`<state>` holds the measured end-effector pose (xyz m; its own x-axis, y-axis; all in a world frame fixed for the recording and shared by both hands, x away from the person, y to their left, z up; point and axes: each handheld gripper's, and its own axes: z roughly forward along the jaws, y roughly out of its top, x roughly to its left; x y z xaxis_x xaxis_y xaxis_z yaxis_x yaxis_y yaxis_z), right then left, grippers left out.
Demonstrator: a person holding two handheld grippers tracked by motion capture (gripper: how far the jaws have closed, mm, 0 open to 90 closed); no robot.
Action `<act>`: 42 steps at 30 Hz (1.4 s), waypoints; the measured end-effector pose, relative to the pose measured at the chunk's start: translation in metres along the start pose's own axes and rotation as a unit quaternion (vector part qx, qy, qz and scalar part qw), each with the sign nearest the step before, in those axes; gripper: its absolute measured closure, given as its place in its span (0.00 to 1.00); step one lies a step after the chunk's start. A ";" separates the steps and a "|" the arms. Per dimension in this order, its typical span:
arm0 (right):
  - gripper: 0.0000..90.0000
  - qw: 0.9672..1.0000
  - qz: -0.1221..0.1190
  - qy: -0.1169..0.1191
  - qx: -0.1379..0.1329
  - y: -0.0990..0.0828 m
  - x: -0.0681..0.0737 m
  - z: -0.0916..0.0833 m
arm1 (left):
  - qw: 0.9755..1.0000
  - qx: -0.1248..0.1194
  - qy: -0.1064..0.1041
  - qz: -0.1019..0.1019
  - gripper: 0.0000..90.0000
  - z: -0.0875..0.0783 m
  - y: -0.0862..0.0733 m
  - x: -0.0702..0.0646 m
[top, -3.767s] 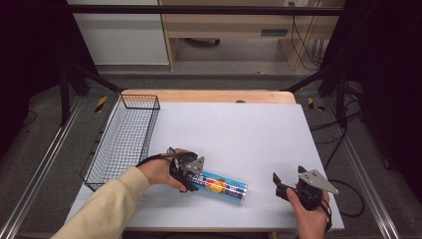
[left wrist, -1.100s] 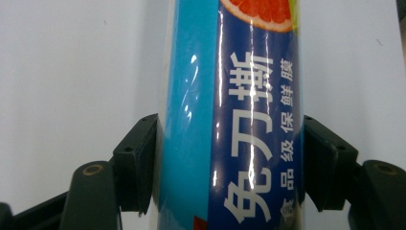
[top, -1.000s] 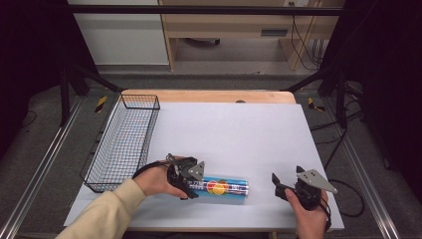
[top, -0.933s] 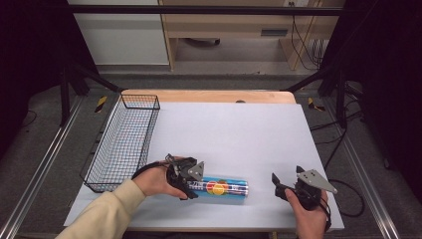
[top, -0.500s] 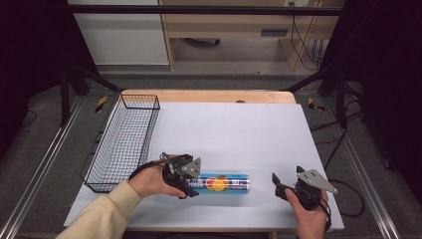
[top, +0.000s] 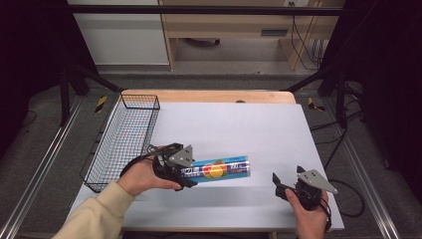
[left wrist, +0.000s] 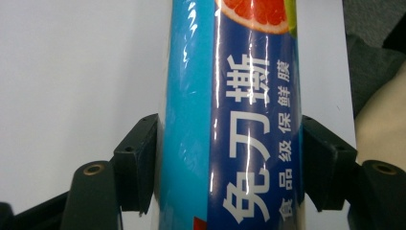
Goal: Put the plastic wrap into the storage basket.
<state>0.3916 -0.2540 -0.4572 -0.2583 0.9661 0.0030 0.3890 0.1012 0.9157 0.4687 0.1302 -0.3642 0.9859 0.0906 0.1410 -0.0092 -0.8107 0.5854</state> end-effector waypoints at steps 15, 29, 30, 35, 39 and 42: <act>0.14 1.000 0.001 -0.005 -0.001 0.000 -0.001 0.000 | 0.989 -0.029 0.108 -0.098 0.36 -0.070 -0.018 0.014; 0.14 1.000 0.004 -0.012 0.001 -0.001 -0.002 -0.001 | 0.980 -0.030 0.137 -0.140 0.36 -0.086 -0.040 0.011; 0.14 1.000 0.004 -0.012 0.001 -0.001 -0.002 -0.001 | 0.980 -0.030 0.137 -0.140 0.36 -0.086 -0.040 0.011; 0.14 1.000 0.005 -0.014 0.001 -0.001 -0.001 -0.002 | 0.977 -0.033 0.147 -0.151 0.36 -0.092 -0.043 0.007; 0.14 1.000 0.006 -0.013 0.001 -0.001 -0.002 -0.001 | 0.976 -0.032 0.151 -0.154 0.36 -0.094 -0.046 0.006; 0.14 1.000 0.006 -0.013 0.000 0.000 -0.001 -0.002 | 0.974 -0.029 0.155 -0.160 0.36 -0.096 -0.050 0.006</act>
<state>0.3903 -0.2555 -0.4568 -0.2311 0.9729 0.0043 0.3923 0.0892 0.9155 0.4590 0.2264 -0.3162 0.8416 0.5118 0.1727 0.2727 -0.6786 0.6820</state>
